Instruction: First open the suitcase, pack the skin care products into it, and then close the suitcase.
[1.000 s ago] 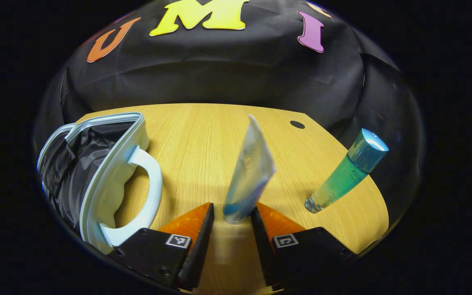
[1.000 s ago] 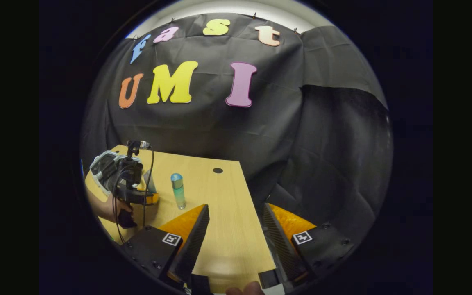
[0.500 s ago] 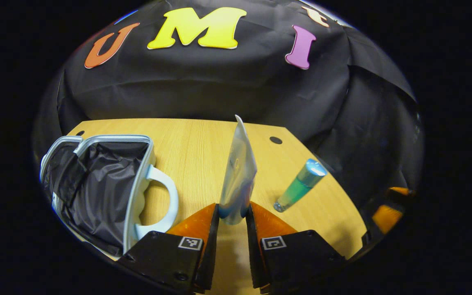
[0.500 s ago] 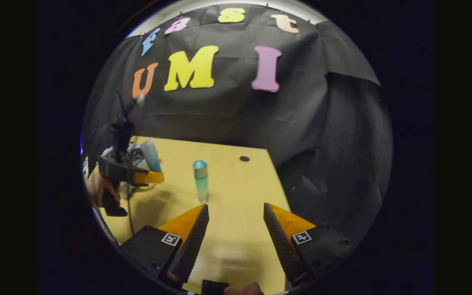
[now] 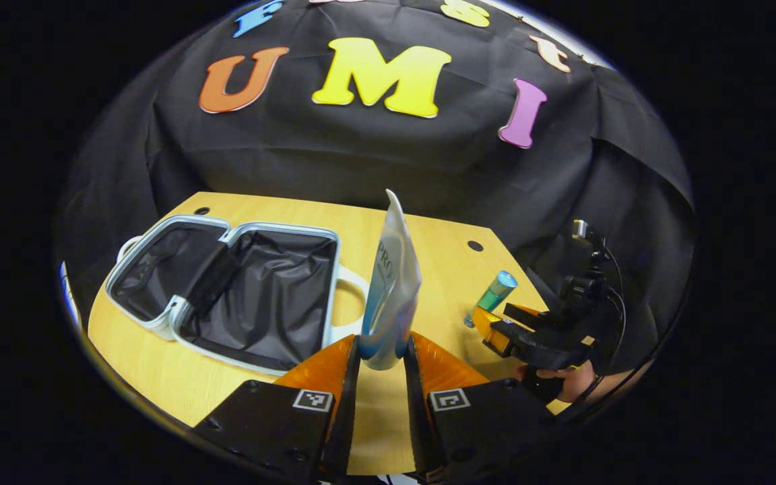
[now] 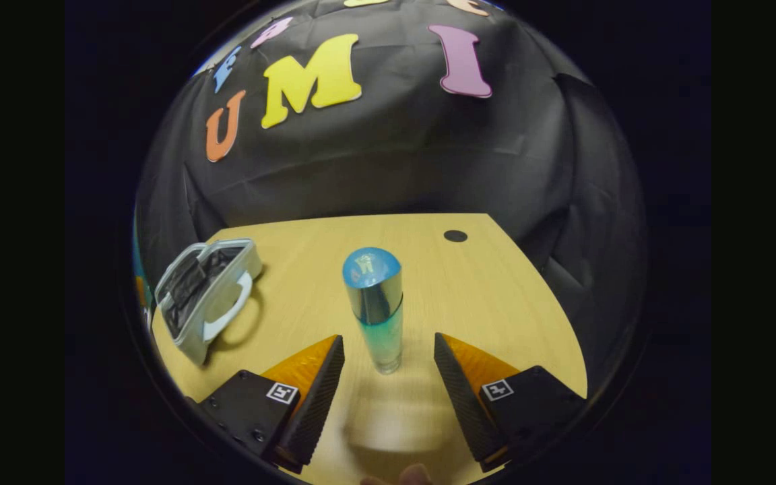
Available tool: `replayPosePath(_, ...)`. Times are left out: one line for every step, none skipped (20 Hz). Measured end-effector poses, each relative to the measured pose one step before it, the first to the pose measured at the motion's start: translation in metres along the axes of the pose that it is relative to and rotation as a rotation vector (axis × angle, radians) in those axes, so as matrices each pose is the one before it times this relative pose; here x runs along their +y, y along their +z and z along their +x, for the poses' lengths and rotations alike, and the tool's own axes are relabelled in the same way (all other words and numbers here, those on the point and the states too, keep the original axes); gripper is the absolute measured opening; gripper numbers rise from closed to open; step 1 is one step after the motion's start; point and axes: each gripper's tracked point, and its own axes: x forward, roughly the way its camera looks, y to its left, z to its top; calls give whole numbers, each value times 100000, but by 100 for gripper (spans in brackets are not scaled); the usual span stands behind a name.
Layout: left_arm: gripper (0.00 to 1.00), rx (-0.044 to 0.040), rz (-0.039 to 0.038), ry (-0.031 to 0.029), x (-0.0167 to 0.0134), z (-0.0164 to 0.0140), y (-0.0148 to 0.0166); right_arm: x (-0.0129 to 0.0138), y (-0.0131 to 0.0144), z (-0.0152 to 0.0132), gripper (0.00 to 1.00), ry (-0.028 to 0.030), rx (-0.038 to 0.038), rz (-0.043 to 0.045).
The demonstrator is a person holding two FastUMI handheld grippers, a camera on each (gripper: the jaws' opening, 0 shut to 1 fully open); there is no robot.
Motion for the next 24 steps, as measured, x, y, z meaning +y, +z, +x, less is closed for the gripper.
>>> replayPosePath(38, 22, -1990, 2206, 973, -335, -72, 93, -180, 787, 78, -573, 1214, -311)
replayPosePath(38, 62, -1442, 2139, 982, -507, -137, 2, -424, 792, 78, -569, 1724, 160)
replayPosePath(38, -176, -1159, 2180, 1104, -598, -33, -290, -600, 470, 74, -1272, 2210, -108)
replayPosePath(38, -340, -1227, 2345, 1106, -638, -23, -153, -442, 362, 68, -512, 2066, 331)
replayPosePath(38, -372, -1007, 1786, 820, -281, -33, 319, -132, 17, 57, 485, 841, 573)
replayPosePath(38, -50, -1051, 1377, 882, -334, 75, 305, 179, 122, 53, 166, -384, -941)
replayPosePath(38, 24, -977, 1499, 1153, -43, 101, -34, 32, -58, 46, -1411, -290, -2579)
replayPosePath(38, 130, -989, 1002, 915, -43, 145, 26, 0, -32, 41, 347, 177, -778)
replayPosePath(38, 321, -388, 1021, 843, 24, 99, 56, 87, -104, 39, 630, 335, 525)
replayPosePath(38, 323, 131, 1052, 920, 79, 315, 123, -75, -96, 37, 1082, 706, 874)
replayPosePath(38, 904, 434, 466, 1079, 266, 302, 271, 271, -310, 35, 1865, 65, 1529)
replayPosePath(38, 1158, 511, -203, 823, 261, 323, 228, 477, -462, 34, 1435, -866, 542)
replayPosePath(38, 1692, 426, -837, 835, 563, 465, 172, 153, -636, 32, 1528, -504, -201)
replayPosePath(38, 1985, 384, -1499, 549, 547, 456, 499, 161, -777, 33, 2452, 709, 1043)
replayPosePath(38, 3652, -316, -3325, 235, 831, 157, 703, 142, -1236, 32, 3424, 2490, 3100)
replayPosePath(38, 2200, 242, -3020, 262, 767, 225, 862, 43, -1455, 32, 4421, 2305, 4169)
replayPosePath(38, 3004, 443, -1841, 397, 867, 285, 859, 37, -1589, 32, 3633, 2108, 2798)
replayPosePath(38, 3106, 632, -1069, 524, 926, 186, 712, -25, -1597, 32, 2883, 1559, 880)
replayPosePath(38, 3550, 991, -198, 773, 1176, 98, 601, -24, -1750, 32, 2249, 1061, -313)
replayPosePath(38, 4647, 951, 221, 734, 1073, -95, 608, 136, -1686, 32, 1917, 464, -818)
replayPosePath(38, 4752, 57, 285, 666, 1044, -140, 640, 308, -1598, 32, 1743, 50, -396)
replayPosePath(38, 4462, -327, -385, 469, 1010, -101, 697, 335, -1599, 32, 1773, -219, -224)
replayPosePath(38, 4719, -103, -951, 286, 928, 85, 647, 428, -1397, 32, 1615, -445, 238)
replayPosePath(38, 5417, 399, -557, 547, 1245, -172, 530, 343, -1269, 32, 1146, -750, 445)
